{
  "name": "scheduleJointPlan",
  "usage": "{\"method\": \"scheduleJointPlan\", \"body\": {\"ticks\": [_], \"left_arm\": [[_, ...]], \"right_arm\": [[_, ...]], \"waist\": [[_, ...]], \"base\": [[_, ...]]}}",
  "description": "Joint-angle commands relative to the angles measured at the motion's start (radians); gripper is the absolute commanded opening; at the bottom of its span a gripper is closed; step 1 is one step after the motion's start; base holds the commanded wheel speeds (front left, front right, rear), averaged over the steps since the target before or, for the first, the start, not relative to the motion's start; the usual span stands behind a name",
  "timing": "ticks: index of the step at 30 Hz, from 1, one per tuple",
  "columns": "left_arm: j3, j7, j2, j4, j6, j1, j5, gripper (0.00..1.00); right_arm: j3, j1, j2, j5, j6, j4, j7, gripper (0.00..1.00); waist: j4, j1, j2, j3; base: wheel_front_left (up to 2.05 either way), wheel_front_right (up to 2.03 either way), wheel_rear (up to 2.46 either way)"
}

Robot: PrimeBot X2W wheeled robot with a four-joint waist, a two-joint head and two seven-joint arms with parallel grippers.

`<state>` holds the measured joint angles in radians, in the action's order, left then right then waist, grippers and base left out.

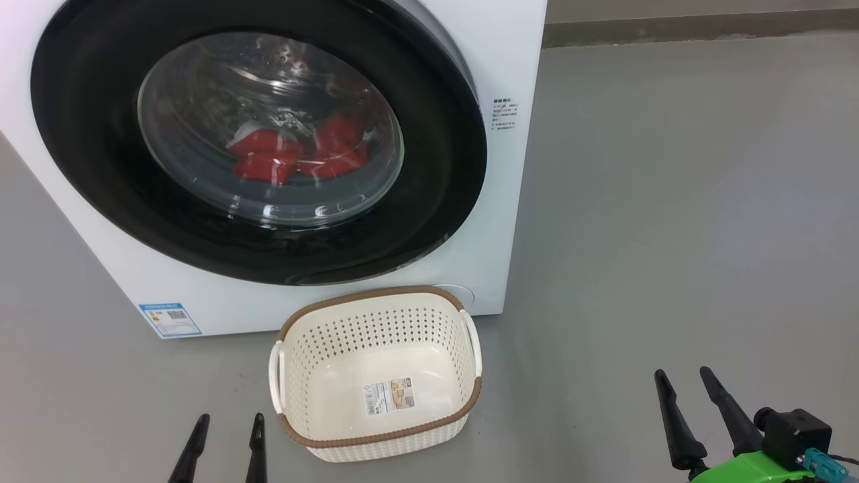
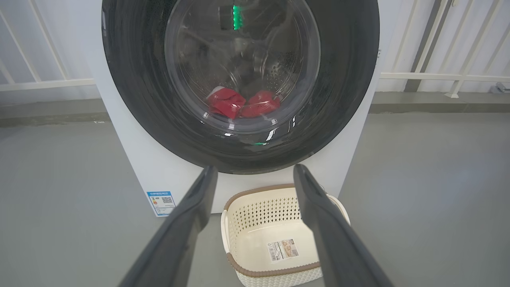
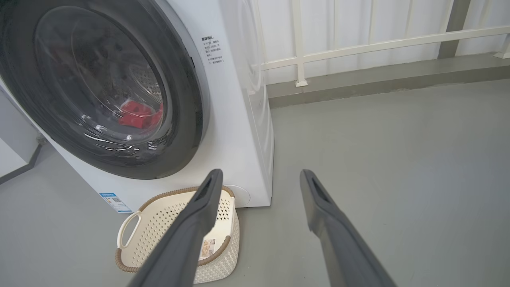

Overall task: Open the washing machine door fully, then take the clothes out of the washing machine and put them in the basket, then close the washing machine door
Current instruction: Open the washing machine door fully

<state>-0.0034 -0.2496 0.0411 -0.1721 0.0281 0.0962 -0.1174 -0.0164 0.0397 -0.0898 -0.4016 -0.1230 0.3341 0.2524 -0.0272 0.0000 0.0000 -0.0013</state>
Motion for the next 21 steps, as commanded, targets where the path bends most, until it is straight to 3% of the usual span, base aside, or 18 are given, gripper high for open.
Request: {"method": "scheduleJointPlan", "body": {"ticks": [1, 10, 11, 12, 13, 21], "left_arm": [[0.033, -0.012, 0.009, 0.019, 0.005, -0.021, -0.004, 1.0], [0.029, -0.012, 0.009, 0.019, 0.005, -0.026, -0.004, 1.0], [0.028, -0.012, 0.009, 0.019, 0.005, -0.026, -0.004, 1.0], [0.027, -0.012, 0.009, 0.02, 0.005, -0.027, -0.004, 1.0], [0.027, -0.012, 0.009, 0.02, 0.005, -0.027, -0.004, 1.0], [0.013, -0.012, 0.009, 0.02, 0.004, -0.036, -0.006, 1.0]], "right_arm": [[-0.021, -0.016, -0.011, 0.016, -0.008, -0.027, 0.009, 1.0], [-0.032, -0.022, -0.012, 0.014, -0.008, -0.034, 0.009, 1.0], [-0.038, -0.024, -0.01, 0.004, -0.008, -0.036, 0.009, 0.62], [-0.045, -0.027, -0.009, -0.008, -0.008, -0.037, 0.009, 0.17], [-0.051, -0.032, -0.009, -0.017, -0.008, -0.04, 0.009, 0.0], [-0.097, -0.126, 0.001, -0.182, -0.008, -0.058, 0.009, 0.0]], "waist": [[0.0, 0.0, 0.0, 0.001], [0.004, 0.0, 0.0, 0.004], [0.004, 0.0, 0.0, 0.005], [0.005, 0.0, 0.0, 0.006], [0.005, 0.0, 0.0, 0.007], [0.008, 0.0, 0.0, 0.026]], "base": [[0.0, 0.0, 0.0], [0.0, 0.0, 0.0], [0.0, 0.0, 0.0], [0.0, 0.0, 0.0], [0.0, 0.0, 0.0], [0.0, 0.0, 0.0]]}}
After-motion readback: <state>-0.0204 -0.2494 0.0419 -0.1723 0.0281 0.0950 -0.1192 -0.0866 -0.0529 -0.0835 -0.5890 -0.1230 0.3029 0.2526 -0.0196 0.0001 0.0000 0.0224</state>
